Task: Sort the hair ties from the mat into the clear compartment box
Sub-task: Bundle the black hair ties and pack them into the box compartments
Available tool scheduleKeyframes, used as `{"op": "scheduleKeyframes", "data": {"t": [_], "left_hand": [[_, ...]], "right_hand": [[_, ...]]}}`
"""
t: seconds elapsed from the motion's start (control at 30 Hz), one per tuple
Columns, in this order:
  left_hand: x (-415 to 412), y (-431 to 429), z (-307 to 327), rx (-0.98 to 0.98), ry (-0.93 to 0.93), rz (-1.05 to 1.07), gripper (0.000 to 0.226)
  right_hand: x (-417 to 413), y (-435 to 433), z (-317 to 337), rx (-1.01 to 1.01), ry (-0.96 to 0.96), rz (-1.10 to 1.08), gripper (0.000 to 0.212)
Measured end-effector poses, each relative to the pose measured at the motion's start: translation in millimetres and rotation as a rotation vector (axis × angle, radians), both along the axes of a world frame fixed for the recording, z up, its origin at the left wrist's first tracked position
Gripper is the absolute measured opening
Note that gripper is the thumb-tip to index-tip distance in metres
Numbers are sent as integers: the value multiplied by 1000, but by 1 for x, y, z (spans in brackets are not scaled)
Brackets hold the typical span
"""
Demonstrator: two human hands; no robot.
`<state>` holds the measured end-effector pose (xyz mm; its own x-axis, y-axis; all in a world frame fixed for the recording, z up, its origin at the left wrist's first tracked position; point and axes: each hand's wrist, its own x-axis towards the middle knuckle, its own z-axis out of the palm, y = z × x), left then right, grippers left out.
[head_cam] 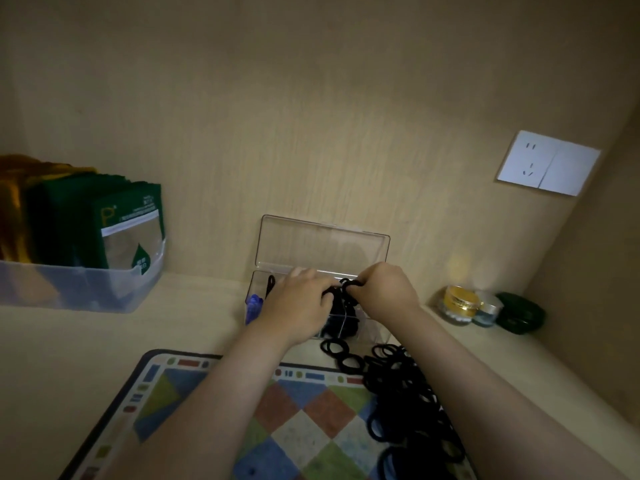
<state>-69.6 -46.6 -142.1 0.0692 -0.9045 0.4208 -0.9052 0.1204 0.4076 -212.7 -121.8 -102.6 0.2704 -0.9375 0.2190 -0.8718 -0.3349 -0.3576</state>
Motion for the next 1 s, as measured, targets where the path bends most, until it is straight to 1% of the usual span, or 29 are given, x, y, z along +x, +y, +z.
{"op": "scheduleKeyframes", "data": {"t": [0.07,0.17,0.23,0.3,0.43,0.47,0.5,0.57,0.7,0.77,0.83,0.93,1.0], "left_hand": [[-2,-1,-1,26,-23,-8,40],[-3,-3,-2,68,-54,-19,43],[-3,-3,-1,102,-67,-24,45],[-3,-2,0,134,-74,-32,45],[-5,-1,2,156,-85,-32,46],[-6,-1,2,157,-94,-32,46],[-6,-1,2,161,-97,-31,46],[-6,-1,3,168,-94,-30,46],[-4,-1,3,152,-76,-35,45],[-2,-1,3,129,-32,-21,46],[-1,0,3,97,25,-2,47],[-1,1,6,50,61,31,36],[-1,0,6,51,64,55,29]], "right_hand": [[7,-3,0,-26,110,-19,22],[18,-3,4,-123,318,-22,12],[20,-2,4,-157,396,6,11],[16,-3,2,-118,401,46,17],[-5,-9,7,131,286,218,25],[-10,-9,9,161,246,254,26],[-15,-9,10,161,212,275,28],[-22,-6,9,86,190,287,35],[-25,9,0,-61,347,299,43],[-22,13,-7,-72,408,279,45],[-18,14,-13,-63,425,261,47],[-13,14,-12,-58,453,265,49],[-14,14,-7,-64,430,274,46]]}}
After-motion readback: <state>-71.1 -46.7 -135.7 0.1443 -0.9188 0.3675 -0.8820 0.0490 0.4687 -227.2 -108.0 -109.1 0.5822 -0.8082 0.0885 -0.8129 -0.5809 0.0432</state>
